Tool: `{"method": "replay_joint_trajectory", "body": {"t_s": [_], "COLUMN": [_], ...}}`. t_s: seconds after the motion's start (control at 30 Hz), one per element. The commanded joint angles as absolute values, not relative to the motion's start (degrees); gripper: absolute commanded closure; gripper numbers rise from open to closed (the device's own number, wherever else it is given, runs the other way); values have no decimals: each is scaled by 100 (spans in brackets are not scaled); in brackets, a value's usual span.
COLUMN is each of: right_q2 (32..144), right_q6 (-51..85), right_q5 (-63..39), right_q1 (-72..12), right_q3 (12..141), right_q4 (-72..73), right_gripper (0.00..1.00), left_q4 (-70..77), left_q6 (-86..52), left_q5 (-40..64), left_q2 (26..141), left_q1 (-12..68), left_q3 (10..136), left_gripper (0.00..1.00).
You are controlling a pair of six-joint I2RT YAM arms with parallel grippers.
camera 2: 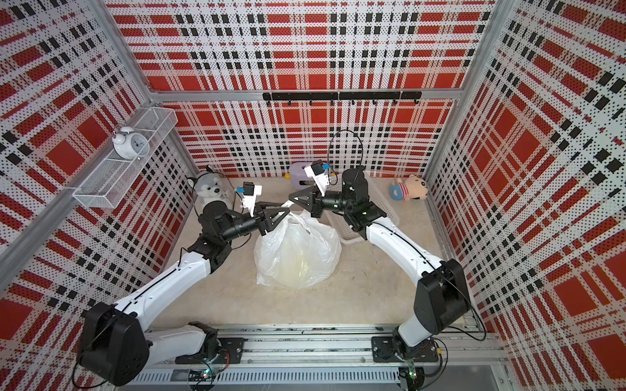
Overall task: Place the banana into a plastic bag & tie a knot
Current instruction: Cross the plastic bag at the center of the board.
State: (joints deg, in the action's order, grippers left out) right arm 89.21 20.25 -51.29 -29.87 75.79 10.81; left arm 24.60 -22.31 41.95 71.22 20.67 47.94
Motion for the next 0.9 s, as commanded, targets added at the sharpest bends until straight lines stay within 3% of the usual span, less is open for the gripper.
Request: {"method": "replay_joint_trajectory", "body": {"t_s": [0.0, 0.13, 0.7, 0.73, 0.87], "right_q2": [8719, 8650, 7822, 7790, 7805], "right_q6": [1900, 1916, 1373, 1219, 679], "right_q5": [-5045, -4931, -5194, -5214, -5550], "right_q1": [-2967, -2860, -2969, -3013, -3076], "right_q3": [7508, 7412, 6437, 6419, 6557], "right_q4": [915, 885, 991, 853, 213], "right_gripper": [100, 100, 99, 95, 62], "left_q4": [2985, 3153, 3495, 3515, 3541], "left_q6": [-2517, -2644, -2810, -2773, -2533], "left_q5": [4487, 4506, 4431, 4458, 4550], "left_q2": [7128, 7085, 7177, 7179, 7130], "left_q1": [2109, 2109, 2098, 2108, 2176], "left_q3": [4866, 4769, 4500, 4468, 4359], "left_gripper": [69, 99, 100, 100, 100]}}
